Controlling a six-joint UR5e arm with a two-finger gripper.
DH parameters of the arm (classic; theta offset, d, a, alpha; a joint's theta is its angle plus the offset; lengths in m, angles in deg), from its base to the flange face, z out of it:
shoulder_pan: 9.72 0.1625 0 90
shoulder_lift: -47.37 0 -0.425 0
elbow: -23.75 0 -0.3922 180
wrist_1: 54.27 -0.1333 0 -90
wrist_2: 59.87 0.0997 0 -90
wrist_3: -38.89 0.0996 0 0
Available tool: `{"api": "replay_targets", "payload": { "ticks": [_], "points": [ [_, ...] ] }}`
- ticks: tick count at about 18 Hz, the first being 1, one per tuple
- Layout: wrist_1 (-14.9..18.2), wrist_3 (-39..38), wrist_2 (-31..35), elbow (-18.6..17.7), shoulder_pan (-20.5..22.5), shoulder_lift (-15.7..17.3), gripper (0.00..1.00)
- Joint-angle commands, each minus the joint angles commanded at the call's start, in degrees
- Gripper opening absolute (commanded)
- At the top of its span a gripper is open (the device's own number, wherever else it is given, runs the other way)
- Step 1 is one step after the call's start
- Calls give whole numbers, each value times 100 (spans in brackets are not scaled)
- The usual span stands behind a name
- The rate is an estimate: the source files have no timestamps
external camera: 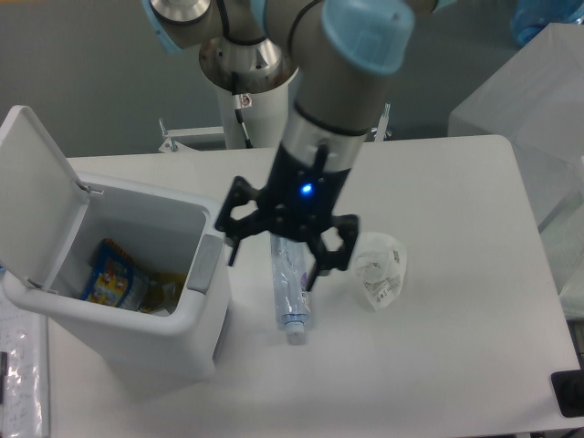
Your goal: Open the trash can
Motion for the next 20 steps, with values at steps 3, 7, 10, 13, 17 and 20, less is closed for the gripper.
{"api": "replay_targets", "payload": {
  "ticks": [3,7,10,13,17,20],
  "points": [
    [-132,246,790,79,44,-229,100],
    [-221,614,1301,-9,254,-493,100],
    [-212,1352,1486,-175,579,-536,100],
    [-203,2266,1557,-273,958,-660,100],
    [-98,2655,2004,-290,959,-695,100],
    [17,2813,2259,-290,923,-765,100]
  ]
}}
